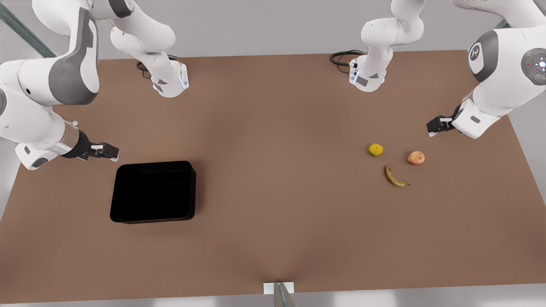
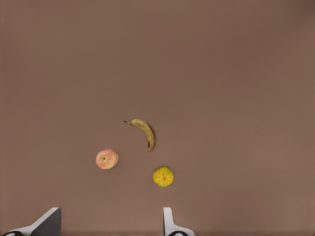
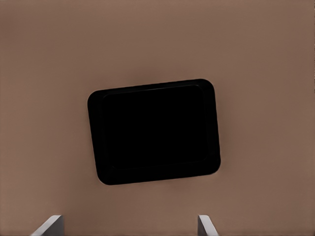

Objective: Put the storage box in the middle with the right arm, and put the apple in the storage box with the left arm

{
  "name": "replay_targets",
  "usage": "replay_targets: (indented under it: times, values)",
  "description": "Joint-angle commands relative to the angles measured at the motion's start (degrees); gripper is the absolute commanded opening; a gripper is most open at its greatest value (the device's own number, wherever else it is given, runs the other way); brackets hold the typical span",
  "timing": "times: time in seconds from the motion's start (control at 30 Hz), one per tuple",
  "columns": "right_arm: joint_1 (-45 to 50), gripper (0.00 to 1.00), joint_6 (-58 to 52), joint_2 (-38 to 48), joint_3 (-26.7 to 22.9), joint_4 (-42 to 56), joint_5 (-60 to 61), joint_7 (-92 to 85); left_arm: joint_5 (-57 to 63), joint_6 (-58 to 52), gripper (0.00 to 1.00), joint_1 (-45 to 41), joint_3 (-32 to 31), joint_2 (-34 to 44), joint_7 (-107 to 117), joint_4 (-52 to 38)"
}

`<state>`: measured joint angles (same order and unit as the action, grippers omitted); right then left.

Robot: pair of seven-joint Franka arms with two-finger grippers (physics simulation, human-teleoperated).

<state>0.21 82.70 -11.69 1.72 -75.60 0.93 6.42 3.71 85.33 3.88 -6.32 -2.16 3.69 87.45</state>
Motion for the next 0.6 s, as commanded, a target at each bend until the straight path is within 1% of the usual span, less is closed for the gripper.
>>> replay_targets:
  times: [0.0,0.07,0.13,0.17,0.27,0.33,0.4,0.43,0.5,0.53,0.57]
  values:
    - [-0.1,1.0,0.0,0.1,0.0,-0.1,0.0,0.0,0.0,0.1,1.0,-0.1,0.0,-0.1,0.0,0.0]
    - [-0.1,1.0,-0.2,0.3,0.2,-0.4,0.2,0.1,0.1,-0.1,1.0,0.0,0.0,-1.6,0.0,-0.3]
    - [-0.3,1.0,0.7,-0.9,0.1,-1.0,0.2,0.0,0.0,2.0,1.0,1.0,-0.1,-10.9,-0.1,0.6]
    - [-1.2,1.0,2.7,-2.3,0.4,-1.9,0.2,0.0,-0.1,6.6,1.0,2.4,-0.1,-12.4,-0.1,3.4]
    - [-1.3,1.0,18.1,-2.6,0.5,-13.7,0.3,0.0,-0.2,21.4,1.0,6.3,-0.2,-11.8,-0.2,16.3]
    - [-1.3,1.0,24.1,-2.6,0.2,-18.2,0.3,-1.1,-0.2,25.7,1.0,6.8,-0.1,-11.2,-0.3,20.6]
    - [-2.0,1.0,26.3,-3.3,-1.3,-19.8,0.4,-6.2,-0.1,28.5,1.0,9.2,-0.1,-12.4,-0.7,23.6]
    - [-2.3,1.0,29.6,-3.3,-1.6,-22.0,0.4,-6.9,-0.1,32.2,1.0,9.8,-0.1,-12.6,-0.8,26.2]
    - [-4.0,1.0,34.2,-4.0,-1.7,-25.0,0.4,-7.2,-0.1,34.0,1.0,10.3,-0.1,-11.6,-0.8,28.6]
    - [-5.5,1.0,37.5,-4.0,-1.8,-27.9,0.6,-9.1,0.0,36.8,1.0,11.5,-0.1,-10.9,-0.9,31.5]
    - [-6.1,1.0,37.7,-4.0,-1.8,-28.7,0.6,-9.1,0.1,39.7,1.0,12.0,-0.1,-10.6,-0.9,33.9]
